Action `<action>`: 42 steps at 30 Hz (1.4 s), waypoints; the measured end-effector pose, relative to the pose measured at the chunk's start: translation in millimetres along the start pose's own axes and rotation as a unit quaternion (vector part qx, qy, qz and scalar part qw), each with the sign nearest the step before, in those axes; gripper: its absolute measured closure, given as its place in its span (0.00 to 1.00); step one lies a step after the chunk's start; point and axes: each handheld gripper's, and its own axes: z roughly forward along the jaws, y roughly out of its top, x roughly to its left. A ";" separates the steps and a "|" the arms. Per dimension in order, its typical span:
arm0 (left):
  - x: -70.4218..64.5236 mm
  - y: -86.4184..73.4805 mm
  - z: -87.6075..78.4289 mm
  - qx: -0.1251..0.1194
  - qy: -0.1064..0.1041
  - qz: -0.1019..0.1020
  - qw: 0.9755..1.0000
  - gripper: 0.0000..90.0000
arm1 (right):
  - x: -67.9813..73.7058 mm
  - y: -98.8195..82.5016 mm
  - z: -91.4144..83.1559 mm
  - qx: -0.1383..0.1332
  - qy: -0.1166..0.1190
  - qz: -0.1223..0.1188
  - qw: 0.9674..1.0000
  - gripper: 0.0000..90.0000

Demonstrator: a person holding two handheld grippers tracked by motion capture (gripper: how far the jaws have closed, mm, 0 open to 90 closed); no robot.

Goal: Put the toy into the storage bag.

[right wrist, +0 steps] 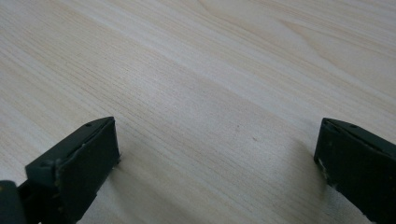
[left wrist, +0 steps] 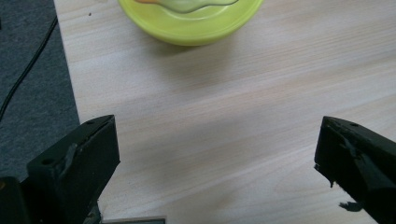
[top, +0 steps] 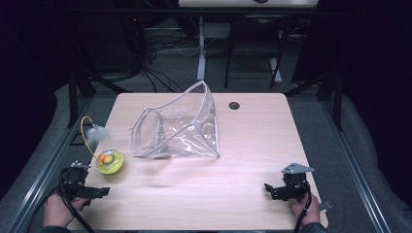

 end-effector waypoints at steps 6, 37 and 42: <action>1.1 7.6 -8.7 0.001 -0.003 -0.005 1.000 0.00 | 0.0 0.0 0.0 0.000 0.000 0.000 1.000 0.00; 1.7 52.4 -39.8 -0.023 -0.009 0.012 1.000 0.00 | -0.1 0.0 0.0 0.000 0.001 0.000 1.000 0.00; 2.2 61.7 -46.8 -0.026 -0.009 0.016 1.000 0.00 | 0.0 0.0 0.0 0.000 0.001 0.000 1.000 0.00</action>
